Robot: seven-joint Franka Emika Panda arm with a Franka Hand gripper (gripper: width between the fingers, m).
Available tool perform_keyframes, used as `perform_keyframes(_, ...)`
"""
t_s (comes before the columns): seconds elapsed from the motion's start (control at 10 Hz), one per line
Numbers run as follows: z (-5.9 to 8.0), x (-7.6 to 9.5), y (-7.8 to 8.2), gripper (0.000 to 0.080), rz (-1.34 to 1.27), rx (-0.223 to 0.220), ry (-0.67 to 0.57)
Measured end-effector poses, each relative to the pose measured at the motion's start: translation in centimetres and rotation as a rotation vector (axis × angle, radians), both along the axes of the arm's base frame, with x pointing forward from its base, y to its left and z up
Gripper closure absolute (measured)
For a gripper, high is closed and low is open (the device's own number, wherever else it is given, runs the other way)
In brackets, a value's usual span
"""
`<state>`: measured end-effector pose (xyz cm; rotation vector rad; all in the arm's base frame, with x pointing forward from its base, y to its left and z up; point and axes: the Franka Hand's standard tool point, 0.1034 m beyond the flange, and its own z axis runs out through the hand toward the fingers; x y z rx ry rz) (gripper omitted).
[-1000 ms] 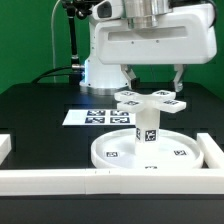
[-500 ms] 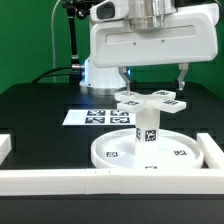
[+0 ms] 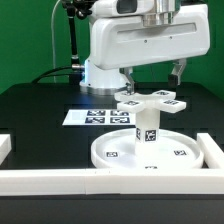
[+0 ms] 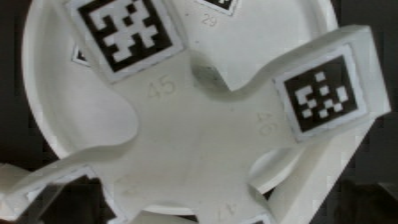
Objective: Assemble round table
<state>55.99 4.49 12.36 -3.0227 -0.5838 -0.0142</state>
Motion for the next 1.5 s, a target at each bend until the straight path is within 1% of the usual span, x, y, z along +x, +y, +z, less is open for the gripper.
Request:
perform_keyframes(0.3, -0.06, 0.00, -0.27, 0.0151, 0.167, -0.001, -0.010)
perform_keyframes(0.5, -0.08, 0.17, -0.78, 0.0151, 0.480, -0.026, -0.035)
perform_keyframes(0.6, -0.14, 0.13, -0.63, 0.0151, 0.605, -0.036, -0.036)
perform_keyframes(0.8, -0.17, 0.05, -0.27, 0.0151, 0.826, -0.074, -0.025)
perform_keyframes(0.9, -0.17, 0.04, -0.15, 0.0151, 0.912, -0.086, -0.022)
perform_keyframes(1.1, -0.20, 0.07, -0.73, 0.0151, 1.007, -0.090, -0.020)
perform_keyframes(1.2, -0.23, 0.05, -0.88, 0.0151, 1.092, -0.100, -0.015)
perform_keyframes(1.4, -0.56, -0.15, -0.36, 0.0151, 1.218, -0.117, 0.002)
perform_keyframes(1.5, -0.73, -0.23, -0.22, 0.0151, 1.189, -0.116, 0.006)
